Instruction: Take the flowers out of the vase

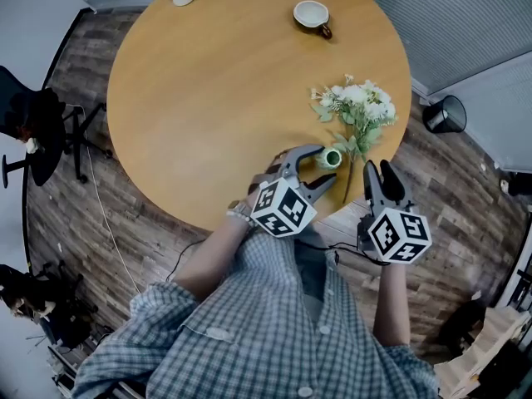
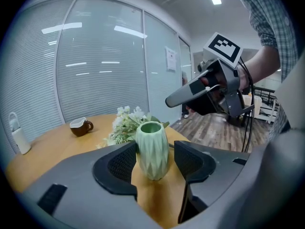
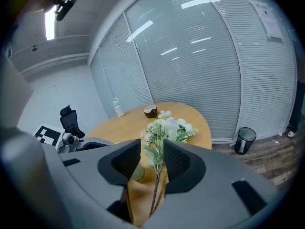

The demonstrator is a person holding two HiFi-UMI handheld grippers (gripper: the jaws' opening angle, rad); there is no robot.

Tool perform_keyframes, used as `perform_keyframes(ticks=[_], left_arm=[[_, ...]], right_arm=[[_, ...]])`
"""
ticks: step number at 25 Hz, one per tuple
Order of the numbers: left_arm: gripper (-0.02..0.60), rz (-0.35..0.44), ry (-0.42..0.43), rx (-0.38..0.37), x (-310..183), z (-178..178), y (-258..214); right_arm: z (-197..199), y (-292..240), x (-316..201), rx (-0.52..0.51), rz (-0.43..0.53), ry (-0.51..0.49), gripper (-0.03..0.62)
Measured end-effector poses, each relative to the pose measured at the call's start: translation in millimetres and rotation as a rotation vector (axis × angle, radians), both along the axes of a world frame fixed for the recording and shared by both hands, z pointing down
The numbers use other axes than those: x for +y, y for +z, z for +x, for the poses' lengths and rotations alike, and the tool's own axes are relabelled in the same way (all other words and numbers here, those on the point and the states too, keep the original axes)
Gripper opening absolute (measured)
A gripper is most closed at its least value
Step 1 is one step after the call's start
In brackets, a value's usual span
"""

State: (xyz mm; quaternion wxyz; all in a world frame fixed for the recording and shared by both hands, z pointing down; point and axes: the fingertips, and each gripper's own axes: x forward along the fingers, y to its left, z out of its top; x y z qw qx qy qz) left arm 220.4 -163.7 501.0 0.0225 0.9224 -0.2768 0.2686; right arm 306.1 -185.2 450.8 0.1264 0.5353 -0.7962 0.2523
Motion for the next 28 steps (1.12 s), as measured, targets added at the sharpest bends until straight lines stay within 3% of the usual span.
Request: perform_keyframes(ticks=[11, 17, 28], left_arm=[[0.253, -0.017, -0.031, 0.061, -3, -12, -19], [0.251, -0.019, -0.076, 0.104, -6, -27, -43], [0.089, 0.048, -0.148, 0.174, -13, -48, -100]], right_arm=[[-2, -7, 1, -0.019, 0.029, 0.032, 0.135], [-13, -22, 5, 0.062, 0.083, -0.002, 0.112], [-35, -53, 20, 0.130, 0.172, -0.034, 0.034]])
